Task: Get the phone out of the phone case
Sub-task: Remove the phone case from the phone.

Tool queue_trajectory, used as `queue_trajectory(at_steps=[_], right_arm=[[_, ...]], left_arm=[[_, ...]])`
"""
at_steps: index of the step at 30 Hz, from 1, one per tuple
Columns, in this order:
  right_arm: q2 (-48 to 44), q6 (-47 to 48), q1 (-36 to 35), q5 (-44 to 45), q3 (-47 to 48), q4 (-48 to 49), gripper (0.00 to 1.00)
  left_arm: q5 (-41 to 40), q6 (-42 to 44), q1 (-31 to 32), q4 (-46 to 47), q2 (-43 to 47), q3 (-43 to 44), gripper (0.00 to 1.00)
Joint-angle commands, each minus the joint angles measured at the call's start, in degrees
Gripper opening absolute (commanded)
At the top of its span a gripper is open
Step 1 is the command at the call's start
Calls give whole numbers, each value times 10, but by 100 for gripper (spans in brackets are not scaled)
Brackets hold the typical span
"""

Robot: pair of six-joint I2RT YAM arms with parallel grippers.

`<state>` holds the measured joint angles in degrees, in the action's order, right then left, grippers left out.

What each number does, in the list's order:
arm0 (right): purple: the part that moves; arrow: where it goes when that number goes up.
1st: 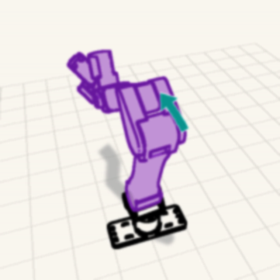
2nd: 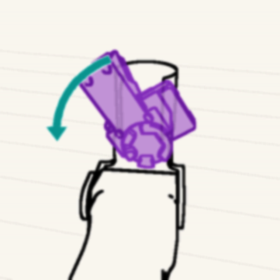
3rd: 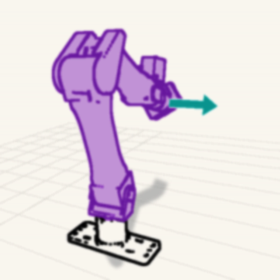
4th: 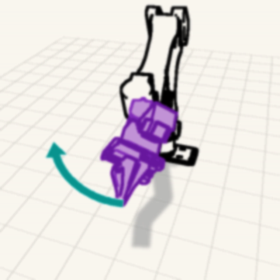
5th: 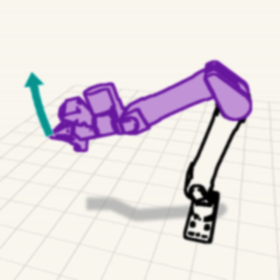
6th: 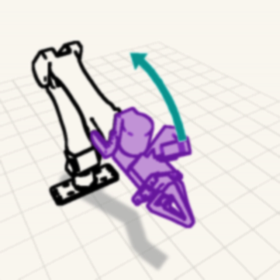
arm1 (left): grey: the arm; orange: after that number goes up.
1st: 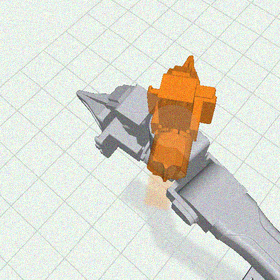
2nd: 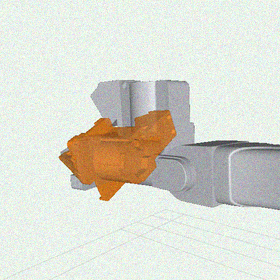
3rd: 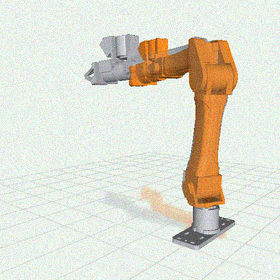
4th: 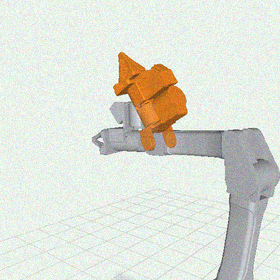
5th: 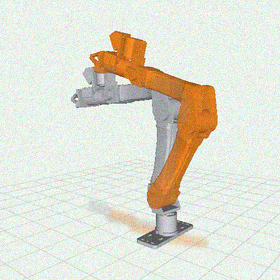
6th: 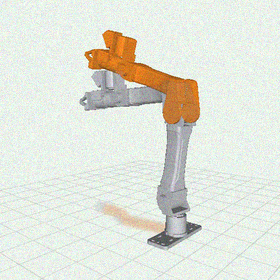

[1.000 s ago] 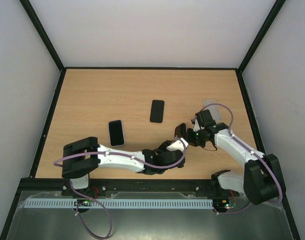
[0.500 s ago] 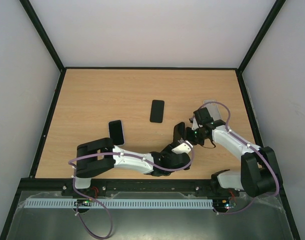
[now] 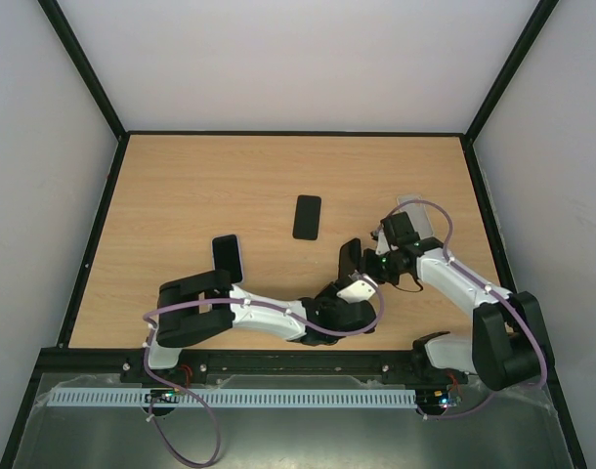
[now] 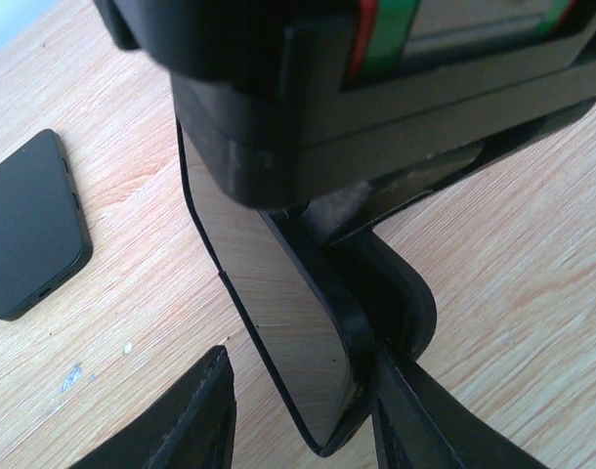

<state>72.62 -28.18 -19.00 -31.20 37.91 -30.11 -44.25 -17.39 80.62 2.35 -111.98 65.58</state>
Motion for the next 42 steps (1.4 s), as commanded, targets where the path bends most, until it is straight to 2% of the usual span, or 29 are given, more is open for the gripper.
queue_trajectory(at_steps=[1,4,10,13,25,42], right_arm=[[-15,10,1,-55,-11,11,2],[-9,9,1,-74,-9,9,2],[-20,18,1,-52,-5,5,2],[-18,20,1,-29,1,8,2],[-33,10,1,125,17,7,2],[-87,35,1,150,11,33,2]], left_arm=[[-38,5,-13,7,-20,28,38],[-50,19,-19,21,-27,41,29],[-57,5,-31,24,-8,32,8],[-62,-12,-37,28,10,15,3],[-58,-57,-41,49,104,-36,2],[-49,-113,-50,32,219,-95,3]])
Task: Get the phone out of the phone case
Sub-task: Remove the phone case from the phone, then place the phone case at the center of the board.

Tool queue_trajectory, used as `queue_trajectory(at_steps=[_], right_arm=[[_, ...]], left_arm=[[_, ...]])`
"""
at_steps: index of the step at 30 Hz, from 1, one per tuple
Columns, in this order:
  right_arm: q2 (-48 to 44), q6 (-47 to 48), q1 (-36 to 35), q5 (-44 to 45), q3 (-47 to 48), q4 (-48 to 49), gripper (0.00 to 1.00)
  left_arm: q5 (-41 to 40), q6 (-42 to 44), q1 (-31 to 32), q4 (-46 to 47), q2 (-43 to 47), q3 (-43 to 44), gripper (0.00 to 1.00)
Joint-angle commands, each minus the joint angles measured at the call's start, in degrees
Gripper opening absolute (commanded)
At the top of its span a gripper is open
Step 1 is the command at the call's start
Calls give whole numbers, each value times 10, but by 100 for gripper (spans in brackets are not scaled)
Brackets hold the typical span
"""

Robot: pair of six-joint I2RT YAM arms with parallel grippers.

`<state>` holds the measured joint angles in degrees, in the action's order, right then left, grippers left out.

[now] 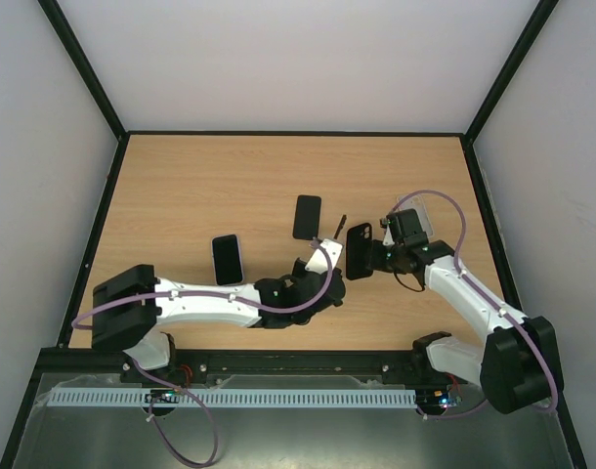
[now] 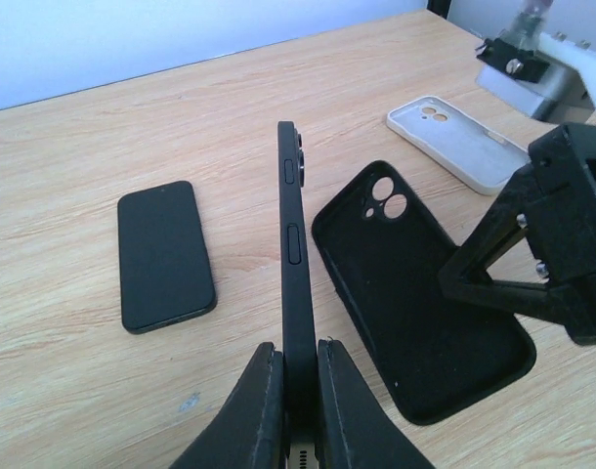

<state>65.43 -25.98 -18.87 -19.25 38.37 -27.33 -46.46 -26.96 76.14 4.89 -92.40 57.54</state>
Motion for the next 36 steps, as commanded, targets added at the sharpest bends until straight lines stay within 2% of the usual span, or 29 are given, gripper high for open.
queue_trajectory(at_steps=[1,5,8,15,22,28,36], right_arm=[[-16,17,0,35,10,5,2],[1,54,3,75,50,13,2],[42,102,28,20,98,9,2],[139,220,73,-6,205,-25,2],[171,268,148,-5,197,13,2],[208,316,175,-38,190,9,2],[271,316,209,-72,202,-3,2]], left_arm=[[-29,-17,-5,4,29,-18,2],[-39,-13,-6,-10,55,-30,2],[-43,-10,-7,-16,80,-45,2],[-56,-24,-8,-36,133,-77,3],[-62,-27,-14,-53,164,-100,2],[-59,-30,-18,-56,171,-107,2],[-54,-28,-23,-58,163,-107,3]])
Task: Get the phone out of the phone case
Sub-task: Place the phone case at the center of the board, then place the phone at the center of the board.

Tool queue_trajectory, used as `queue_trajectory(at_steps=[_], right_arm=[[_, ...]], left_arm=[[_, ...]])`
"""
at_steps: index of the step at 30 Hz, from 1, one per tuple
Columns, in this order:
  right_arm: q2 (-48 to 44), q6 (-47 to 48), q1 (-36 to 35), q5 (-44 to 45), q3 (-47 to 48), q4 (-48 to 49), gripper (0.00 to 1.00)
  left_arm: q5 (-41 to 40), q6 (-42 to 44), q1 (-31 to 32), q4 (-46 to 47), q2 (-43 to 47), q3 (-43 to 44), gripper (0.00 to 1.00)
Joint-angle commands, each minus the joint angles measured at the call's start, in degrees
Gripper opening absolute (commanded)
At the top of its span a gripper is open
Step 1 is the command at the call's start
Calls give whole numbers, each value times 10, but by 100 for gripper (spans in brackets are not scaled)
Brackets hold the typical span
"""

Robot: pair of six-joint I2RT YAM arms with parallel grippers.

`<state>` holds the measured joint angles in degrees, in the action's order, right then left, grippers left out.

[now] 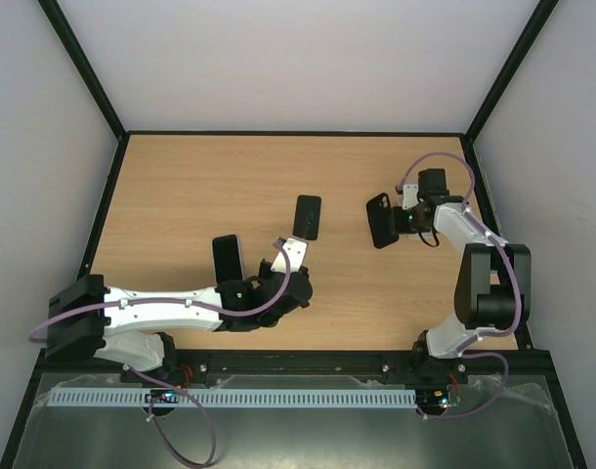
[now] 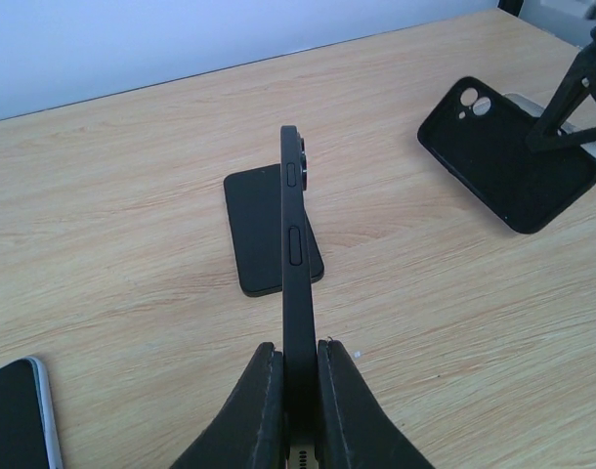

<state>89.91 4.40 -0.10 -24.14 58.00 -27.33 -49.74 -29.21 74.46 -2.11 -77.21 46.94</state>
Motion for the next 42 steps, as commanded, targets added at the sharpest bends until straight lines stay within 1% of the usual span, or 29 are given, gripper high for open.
queue_trajectory(at_steps=[1,5,6,7,8,9,11,14,18,21,23,25,28,31,33,36,38,42], right_arm=[[37,13,28,-29,10,-5,2],[88,29,51,-63,30,-26,2],[100,35,54,-70,33,-34,5],[109,38,56,-72,37,-40,11],[117,41,57,-71,40,-43,25],[122,43,58,-69,41,-44,31],[120,46,62,-67,38,-38,38],[99,48,63,-56,30,-26,44],[56,49,64,-34,23,-19,48],[17,49,63,-33,20,-26,49],[-16,48,64,-43,14,-35,49],[-51,40,63,-70,8,-51,50],[-109,25,63,-158,3,-104,52],[-169,14,62,-227,-9,-122,54],[-210,6,62,-242,-22,-114,55],[-251,0,62,-239,-29,-100,58],[-264,-19,62,-236,-35,-84,60],[-265,-54,62,-293,-54,-49,60]], left_arm=[[-21,-4,-8,11,12,0,3],[-14,-1,-15,5,13,0,2],[-13,0,-17,5,14,-1,2],[-11,0,-19,5,15,-2,3],[-9,1,-21,4,16,-3,3],[-8,1,-24,5,16,-5,2],[-2,2,-32,5,16,-8,2],[8,10,-47,5,16,-10,2],[25,43,-71,6,16,-8,2],[16,85,-86,6,11,-7,2],[-5,115,-91,3,-1,-4,2],[-24,160,-92,3,-22,2,2],[-53,231,-92,18,-53,10,2],[-40,296,-97,49,-84,10,2],[-35,323,-104,49,-111,20,2],[-39,353,-119,42,-149,40,2],[-45,367,-126,35,-172,49,3],[-51,392,-135,23,-210,62,2]])
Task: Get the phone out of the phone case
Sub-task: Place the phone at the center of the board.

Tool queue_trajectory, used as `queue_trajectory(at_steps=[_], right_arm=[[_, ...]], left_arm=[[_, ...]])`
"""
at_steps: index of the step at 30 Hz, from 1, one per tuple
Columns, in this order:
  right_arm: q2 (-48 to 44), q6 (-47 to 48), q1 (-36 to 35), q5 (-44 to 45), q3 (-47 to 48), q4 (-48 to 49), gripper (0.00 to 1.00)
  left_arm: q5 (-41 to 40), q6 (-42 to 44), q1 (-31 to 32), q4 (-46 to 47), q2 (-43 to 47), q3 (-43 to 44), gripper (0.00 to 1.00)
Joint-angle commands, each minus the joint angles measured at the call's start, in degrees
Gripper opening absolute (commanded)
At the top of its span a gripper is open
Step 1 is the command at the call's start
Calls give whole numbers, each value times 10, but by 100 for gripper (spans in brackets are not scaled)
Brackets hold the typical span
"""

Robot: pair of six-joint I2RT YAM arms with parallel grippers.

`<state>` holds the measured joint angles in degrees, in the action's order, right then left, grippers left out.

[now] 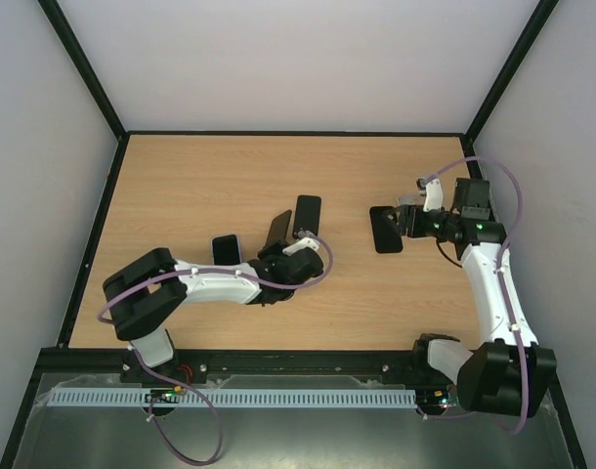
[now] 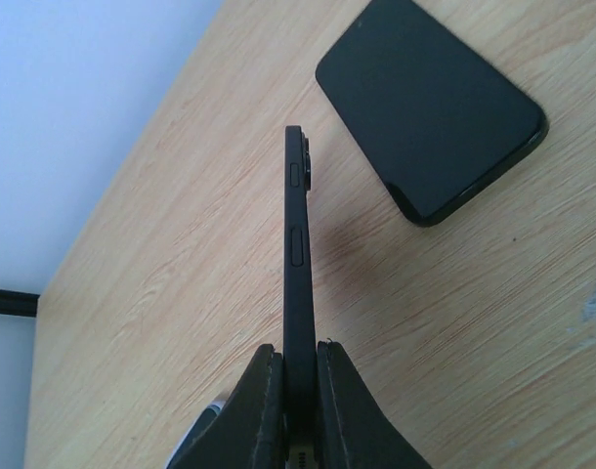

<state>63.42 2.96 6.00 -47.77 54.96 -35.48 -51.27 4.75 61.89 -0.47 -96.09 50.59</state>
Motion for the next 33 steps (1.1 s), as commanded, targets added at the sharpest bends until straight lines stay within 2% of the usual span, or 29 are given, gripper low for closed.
queue_trajectory(at_steps=[1,5,7,13,18,20,24,27,30,33], right_arm=[[-5,-45,1,-69,-37,52,60],[-50,-59,1,-105,-120,162,63],[-92,-74,1,-83,-156,201,68],[-92,-59,1,-60,-154,188,68],[-95,-53,1,-45,-156,186,68],[-96,-53,1,-42,-156,186,68],[-97,-52,1,-43,-158,184,69],[-100,-51,1,-42,-159,184,69],[-100,-51,1,-43,-159,184,69],[-97,-51,1,-44,-159,183,69]], left_arm=[[-34,58,-12,8,-27,27,3],[-13,86,-32,33,-51,30,3],[-1,102,-46,42,-66,36,3],[17,144,-80,54,-120,68,13],[30,142,-85,53,-147,84,19],[37,127,-85,50,-149,88,26],[45,69,-84,4,-146,104,48],[58,24,-85,-29,-124,102,60],[97,-42,-84,-70,-87,97,68],[124,-123,-84,-115,-43,96,70]])
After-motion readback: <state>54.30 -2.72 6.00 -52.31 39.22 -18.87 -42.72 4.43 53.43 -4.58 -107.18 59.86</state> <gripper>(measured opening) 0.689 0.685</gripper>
